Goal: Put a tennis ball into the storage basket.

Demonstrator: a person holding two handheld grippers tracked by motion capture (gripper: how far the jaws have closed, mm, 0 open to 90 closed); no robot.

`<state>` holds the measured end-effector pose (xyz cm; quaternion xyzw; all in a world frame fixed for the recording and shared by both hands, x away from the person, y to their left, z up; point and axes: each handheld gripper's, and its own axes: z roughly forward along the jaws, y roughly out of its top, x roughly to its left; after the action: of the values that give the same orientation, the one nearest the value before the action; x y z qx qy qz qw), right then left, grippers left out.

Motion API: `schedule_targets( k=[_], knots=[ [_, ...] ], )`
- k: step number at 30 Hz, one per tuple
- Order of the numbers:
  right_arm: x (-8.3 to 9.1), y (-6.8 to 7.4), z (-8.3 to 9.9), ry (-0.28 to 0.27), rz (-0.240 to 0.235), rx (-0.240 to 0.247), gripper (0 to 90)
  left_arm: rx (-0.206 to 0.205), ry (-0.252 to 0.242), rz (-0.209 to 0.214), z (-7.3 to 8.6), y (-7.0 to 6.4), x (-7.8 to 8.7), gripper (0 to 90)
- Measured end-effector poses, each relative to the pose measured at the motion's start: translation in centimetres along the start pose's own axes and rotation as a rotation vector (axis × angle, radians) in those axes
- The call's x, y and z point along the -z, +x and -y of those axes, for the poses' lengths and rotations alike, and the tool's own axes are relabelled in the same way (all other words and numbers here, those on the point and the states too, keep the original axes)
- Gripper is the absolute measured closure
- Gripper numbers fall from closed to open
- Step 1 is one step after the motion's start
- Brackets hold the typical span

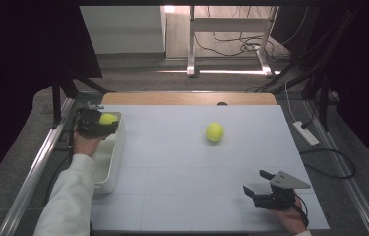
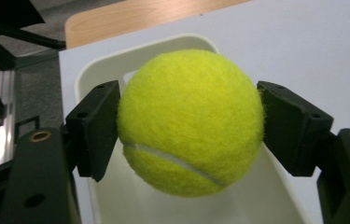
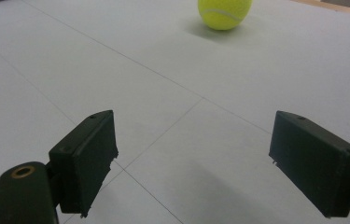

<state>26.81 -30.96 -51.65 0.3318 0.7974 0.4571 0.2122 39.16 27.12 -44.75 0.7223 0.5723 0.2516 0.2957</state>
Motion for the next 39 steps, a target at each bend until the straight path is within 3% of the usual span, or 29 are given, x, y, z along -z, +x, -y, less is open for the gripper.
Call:
schedule_targets(
  k=[3,8,17,25,30,39],
  knots=[
    [0.0,0.0,0.0,0.000,0.000,0.000,14.6,0.040,-0.025,-0.015,-0.4,0.0,0.6,11.0],
    [0.0,0.0,0.0,0.001,0.000,-0.002,14.5,0.046,-0.060,0.011,-0.5,0.0,1.3,9.3],
    [0.0,0.0,0.0,0.000,0.003,0.000,14.5,0.051,-0.112,0.098,-0.4,-0.1,2.5,9.1],
    [0.0,0.1,-0.1,-0.002,0.000,0.004,14.5,0.030,-0.157,0.158,-0.5,-1.3,3.9,9.7],
    [0.0,0.0,-0.1,-0.007,0.001,0.000,14.6,-0.041,-0.173,0.152,-0.4,-2.7,4.4,10.3],
    [-0.3,-0.1,-0.3,-0.007,0.004,-0.001,14.6,-0.042,-0.206,0.213,-0.2,-3.6,5.0,10.9]
  ],
)
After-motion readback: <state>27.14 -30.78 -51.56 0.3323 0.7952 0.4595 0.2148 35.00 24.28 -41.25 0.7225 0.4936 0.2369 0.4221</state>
